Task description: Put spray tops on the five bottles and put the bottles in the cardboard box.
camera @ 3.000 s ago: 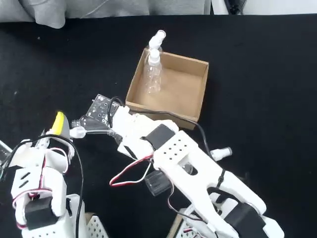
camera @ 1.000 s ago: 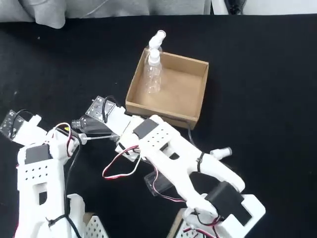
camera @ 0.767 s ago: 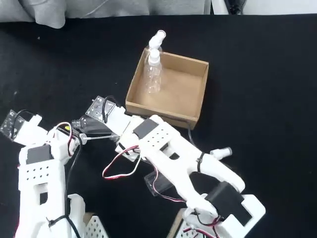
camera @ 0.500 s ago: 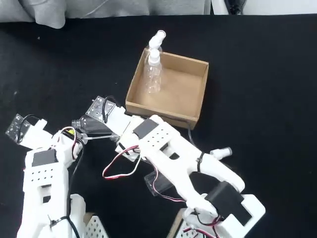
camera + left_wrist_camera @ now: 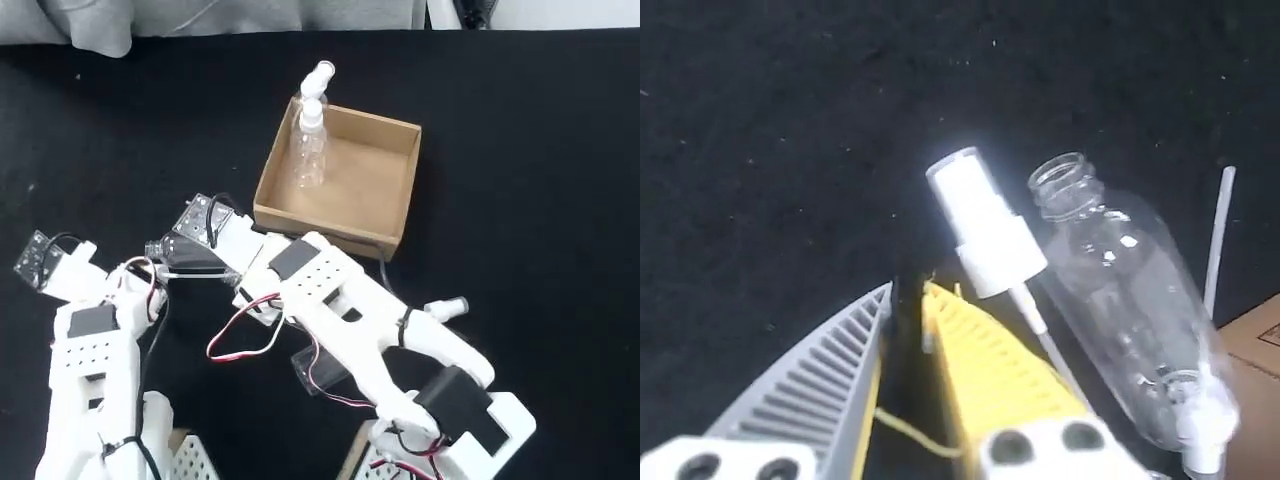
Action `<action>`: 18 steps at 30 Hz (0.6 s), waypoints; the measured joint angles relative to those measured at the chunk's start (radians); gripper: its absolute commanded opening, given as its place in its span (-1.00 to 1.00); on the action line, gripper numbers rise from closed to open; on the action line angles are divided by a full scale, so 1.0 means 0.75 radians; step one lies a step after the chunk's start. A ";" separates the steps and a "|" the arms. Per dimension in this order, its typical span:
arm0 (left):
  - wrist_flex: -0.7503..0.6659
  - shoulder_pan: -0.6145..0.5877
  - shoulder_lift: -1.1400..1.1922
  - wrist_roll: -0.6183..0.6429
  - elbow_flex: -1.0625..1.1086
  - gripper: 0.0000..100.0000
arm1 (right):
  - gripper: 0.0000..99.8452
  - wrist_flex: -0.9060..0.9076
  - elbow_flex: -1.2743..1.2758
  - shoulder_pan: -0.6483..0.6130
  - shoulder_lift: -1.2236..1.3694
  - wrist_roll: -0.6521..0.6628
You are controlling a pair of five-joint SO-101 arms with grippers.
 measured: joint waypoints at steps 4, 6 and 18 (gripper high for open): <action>-0.043 0.002 0.000 0.002 0.033 -0.95 | -0.89 0.000 0.000 0.000 0.000 0.000; -0.045 0.002 0.000 0.000 0.033 -0.94 | -0.89 0.000 0.000 0.000 0.000 0.000; -0.057 -0.258 0.000 -0.016 0.023 -0.94 | -0.89 0.000 0.000 0.000 0.000 0.000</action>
